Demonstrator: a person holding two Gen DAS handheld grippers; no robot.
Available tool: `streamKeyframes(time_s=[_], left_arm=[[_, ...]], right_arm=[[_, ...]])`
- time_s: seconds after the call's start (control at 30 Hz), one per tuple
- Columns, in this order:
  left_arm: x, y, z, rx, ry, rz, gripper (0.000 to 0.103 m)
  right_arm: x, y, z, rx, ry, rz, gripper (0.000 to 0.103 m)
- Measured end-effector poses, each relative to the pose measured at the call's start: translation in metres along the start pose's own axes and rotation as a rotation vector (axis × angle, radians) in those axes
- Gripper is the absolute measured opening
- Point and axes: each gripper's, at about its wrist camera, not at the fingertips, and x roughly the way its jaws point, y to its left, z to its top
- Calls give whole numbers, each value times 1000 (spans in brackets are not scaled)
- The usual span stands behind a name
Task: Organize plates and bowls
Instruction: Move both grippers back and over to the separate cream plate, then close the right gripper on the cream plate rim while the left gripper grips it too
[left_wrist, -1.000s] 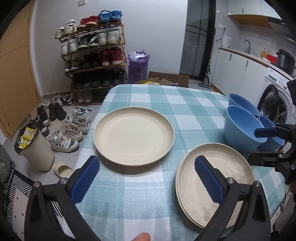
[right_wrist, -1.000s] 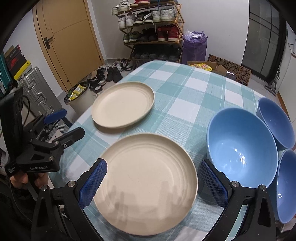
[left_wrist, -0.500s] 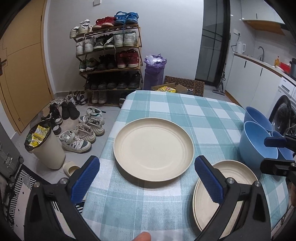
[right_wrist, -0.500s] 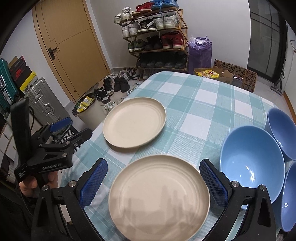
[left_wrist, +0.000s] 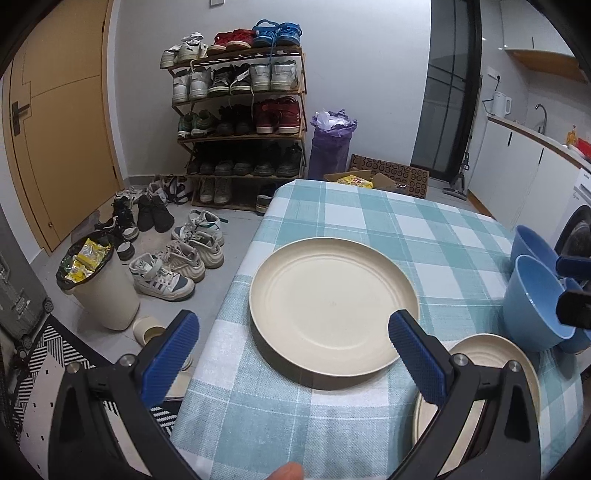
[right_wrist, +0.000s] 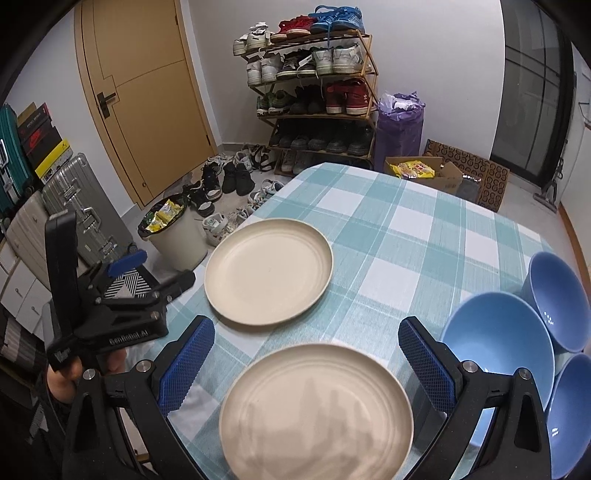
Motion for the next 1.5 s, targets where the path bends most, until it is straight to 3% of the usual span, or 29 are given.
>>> streamKeyframes(time_s=[0.4,0.8,1.07,1.5], left_arm=[[27,15,-5,-59,96,5,103],[41,26,-12,-65,121,99,103],[55,32,-17,-107,175,30,103],[68,42,-26,-154,203,10,103]], right_arm=[[40,1,14,-15,40,12,102],[73,-1,26,38,62,13,102],[86,4,30,50,81,-1,102],[119,5,29,71,138,-6,102]])
